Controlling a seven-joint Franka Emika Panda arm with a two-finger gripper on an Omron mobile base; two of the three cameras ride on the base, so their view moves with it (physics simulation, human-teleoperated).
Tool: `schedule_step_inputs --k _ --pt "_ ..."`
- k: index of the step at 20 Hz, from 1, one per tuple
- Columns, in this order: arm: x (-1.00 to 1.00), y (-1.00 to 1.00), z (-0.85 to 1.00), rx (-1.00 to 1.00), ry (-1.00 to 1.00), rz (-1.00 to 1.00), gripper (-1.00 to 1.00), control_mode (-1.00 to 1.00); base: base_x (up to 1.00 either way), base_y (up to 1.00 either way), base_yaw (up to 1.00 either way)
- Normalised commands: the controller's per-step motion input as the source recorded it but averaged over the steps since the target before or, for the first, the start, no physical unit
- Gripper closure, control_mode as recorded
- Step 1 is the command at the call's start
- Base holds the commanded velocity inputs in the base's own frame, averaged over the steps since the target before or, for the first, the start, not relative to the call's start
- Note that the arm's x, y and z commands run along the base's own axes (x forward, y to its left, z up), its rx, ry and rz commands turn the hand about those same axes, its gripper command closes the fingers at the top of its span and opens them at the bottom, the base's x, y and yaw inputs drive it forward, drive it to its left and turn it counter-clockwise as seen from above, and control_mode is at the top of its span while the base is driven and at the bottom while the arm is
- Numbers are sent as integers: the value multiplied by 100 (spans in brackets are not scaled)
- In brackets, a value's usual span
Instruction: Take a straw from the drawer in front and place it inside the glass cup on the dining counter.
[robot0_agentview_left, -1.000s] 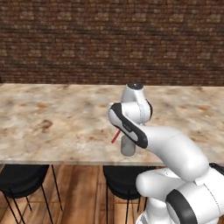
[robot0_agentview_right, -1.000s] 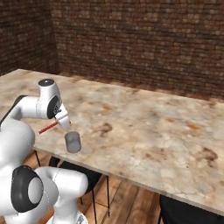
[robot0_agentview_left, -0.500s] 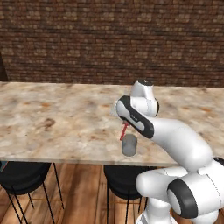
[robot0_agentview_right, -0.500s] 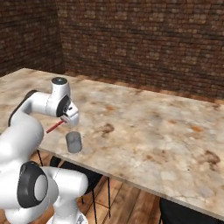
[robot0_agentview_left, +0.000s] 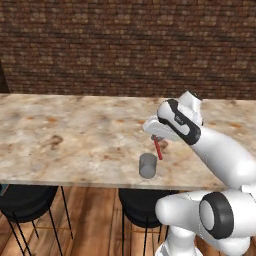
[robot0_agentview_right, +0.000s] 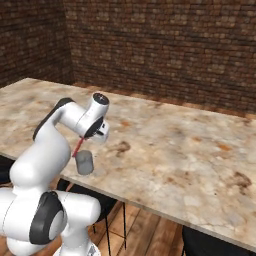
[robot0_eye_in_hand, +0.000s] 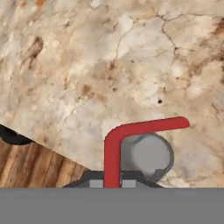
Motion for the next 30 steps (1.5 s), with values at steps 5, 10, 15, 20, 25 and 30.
schedule_step_inputs --k 5,10,15,20,25,30 --pt "5 0 0 19 -27 33 100 -100 0 0 0" --pt "0 7 1 12 -37 26 100 -100 0 0 0" --pt "0 20 0 4 -43 17 100 -100 0 0 0" --pt "0 27 1 3 -33 10 100 -100 0 0 0" --pt "12 6 0 0 -19 10 100 -100 0 0 0" --pt "32 0 0 0 -2 13 100 -100 0 0 0"
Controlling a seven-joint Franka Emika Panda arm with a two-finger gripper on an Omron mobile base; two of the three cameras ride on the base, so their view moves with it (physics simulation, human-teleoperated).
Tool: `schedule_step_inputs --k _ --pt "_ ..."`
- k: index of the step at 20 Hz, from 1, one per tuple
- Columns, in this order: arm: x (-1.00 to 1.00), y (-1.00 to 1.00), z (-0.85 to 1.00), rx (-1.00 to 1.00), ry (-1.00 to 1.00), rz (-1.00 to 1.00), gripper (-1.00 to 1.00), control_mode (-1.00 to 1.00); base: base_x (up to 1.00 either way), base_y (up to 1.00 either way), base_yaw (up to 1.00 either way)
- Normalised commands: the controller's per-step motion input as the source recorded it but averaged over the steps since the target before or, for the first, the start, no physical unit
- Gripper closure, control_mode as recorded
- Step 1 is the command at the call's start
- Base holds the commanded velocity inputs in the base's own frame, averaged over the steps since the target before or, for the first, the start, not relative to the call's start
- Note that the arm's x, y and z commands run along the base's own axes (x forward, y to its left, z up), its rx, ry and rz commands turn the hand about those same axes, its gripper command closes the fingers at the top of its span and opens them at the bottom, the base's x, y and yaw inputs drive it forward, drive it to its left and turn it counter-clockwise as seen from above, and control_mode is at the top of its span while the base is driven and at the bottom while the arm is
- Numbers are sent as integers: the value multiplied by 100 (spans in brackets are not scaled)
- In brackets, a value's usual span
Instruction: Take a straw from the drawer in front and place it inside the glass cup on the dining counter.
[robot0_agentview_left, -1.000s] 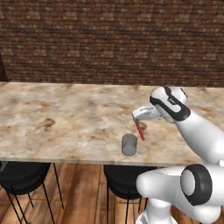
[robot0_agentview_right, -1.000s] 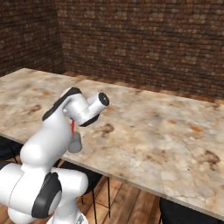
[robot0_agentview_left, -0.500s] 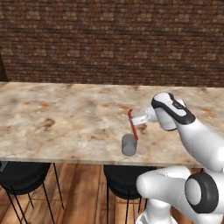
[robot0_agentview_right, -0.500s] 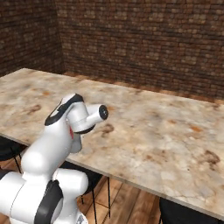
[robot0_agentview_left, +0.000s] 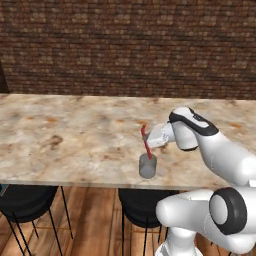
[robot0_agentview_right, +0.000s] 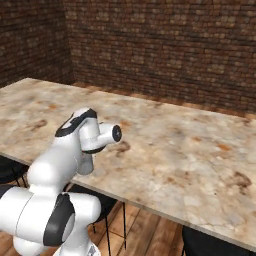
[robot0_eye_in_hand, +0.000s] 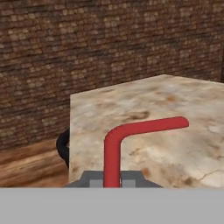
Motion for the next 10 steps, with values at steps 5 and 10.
schedule_step_inputs --k 5,10 --pt "38 0 -9 0 0 14 100 -100 0 0 0" --pt "25 -6 -19 0 0 15 100 -100 0 0 0"
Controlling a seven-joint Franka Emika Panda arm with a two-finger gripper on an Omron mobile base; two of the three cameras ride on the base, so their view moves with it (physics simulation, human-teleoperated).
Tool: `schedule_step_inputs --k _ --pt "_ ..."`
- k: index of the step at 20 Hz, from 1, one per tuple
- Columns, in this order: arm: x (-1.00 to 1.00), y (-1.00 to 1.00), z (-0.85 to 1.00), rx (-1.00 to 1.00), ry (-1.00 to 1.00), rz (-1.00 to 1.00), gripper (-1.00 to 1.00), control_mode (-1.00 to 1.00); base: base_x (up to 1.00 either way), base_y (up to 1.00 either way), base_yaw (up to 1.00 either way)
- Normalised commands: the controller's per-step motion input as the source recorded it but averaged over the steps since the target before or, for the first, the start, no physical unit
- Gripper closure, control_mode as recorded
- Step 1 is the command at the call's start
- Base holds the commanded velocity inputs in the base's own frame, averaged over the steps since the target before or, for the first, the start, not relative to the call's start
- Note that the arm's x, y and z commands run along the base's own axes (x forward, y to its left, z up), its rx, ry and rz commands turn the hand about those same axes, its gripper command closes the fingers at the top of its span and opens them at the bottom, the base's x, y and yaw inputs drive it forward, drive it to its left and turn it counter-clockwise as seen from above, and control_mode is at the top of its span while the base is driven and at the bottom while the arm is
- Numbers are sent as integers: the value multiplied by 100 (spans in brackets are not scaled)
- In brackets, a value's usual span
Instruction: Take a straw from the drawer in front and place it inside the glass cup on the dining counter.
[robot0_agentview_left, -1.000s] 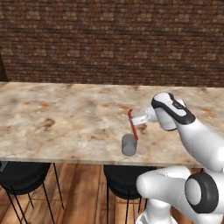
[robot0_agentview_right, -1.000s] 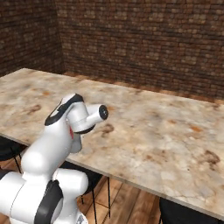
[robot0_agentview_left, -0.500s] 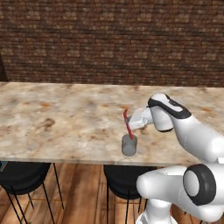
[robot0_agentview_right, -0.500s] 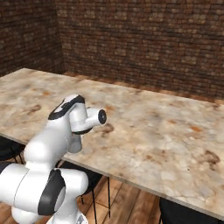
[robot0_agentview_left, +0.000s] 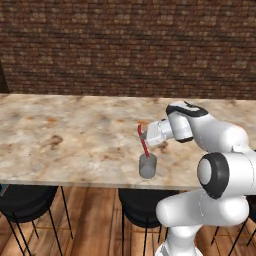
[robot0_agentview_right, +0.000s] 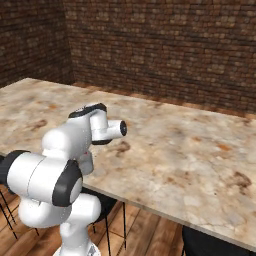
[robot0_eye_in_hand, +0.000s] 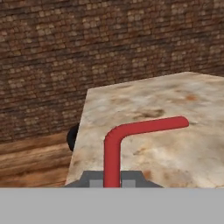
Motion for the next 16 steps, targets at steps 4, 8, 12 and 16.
schedule_step_inputs --k 4,8,12,16 --pt "3 0 -31 0 0 15 100 -100 0 0 0" --pt "0 0 -22 0 0 10 100 -100 0 0 0" --pt "3 0 -9 0 0 5 100 -100 0 0 0" --pt "-3 0 -1 0 0 3 100 -100 0 0 0"
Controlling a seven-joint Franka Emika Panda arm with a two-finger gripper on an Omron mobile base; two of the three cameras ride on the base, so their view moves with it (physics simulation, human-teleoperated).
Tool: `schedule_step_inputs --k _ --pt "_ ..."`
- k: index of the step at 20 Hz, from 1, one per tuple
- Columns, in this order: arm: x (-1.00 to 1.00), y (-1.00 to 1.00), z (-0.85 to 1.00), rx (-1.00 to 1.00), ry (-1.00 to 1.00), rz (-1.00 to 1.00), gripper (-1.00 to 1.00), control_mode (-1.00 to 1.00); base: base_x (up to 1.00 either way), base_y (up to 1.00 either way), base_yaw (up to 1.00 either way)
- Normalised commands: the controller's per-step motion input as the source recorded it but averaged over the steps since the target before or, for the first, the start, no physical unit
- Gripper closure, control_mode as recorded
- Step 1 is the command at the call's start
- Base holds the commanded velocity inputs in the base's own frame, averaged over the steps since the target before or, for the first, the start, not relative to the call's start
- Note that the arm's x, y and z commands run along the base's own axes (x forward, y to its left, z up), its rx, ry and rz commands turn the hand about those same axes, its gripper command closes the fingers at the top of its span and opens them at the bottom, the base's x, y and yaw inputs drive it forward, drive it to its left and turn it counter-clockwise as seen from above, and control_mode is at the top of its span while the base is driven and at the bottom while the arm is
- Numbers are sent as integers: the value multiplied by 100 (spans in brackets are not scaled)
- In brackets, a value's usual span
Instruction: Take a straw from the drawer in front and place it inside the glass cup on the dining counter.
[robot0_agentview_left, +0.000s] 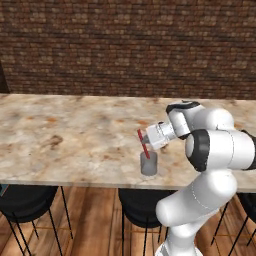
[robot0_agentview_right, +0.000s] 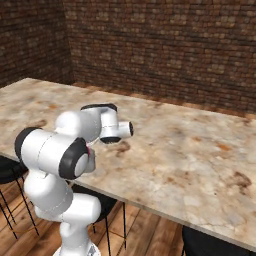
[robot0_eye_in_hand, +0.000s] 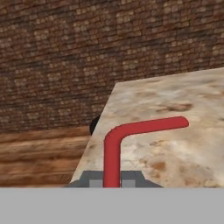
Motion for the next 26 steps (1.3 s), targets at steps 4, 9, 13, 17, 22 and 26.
schedule_step_inputs --k 4,9,13,17,22,26 --pt "-45 0 0 0 -1 2 100 -100 0 0 0" --pt "-56 -4 0 0 -5 0 -100 -100 0 0 0" --pt "-29 -8 -4 0 -6 0 -100 -100 0 0 0" --pt "-7 -1 0 0 -6 0 -100 -100 0 0 0" --pt "-14 -31 6 -9 -9 0 -100 -100 0 0 0" --pt "-10 -36 1 -24 -4 0 -100 -100 0 0 0"
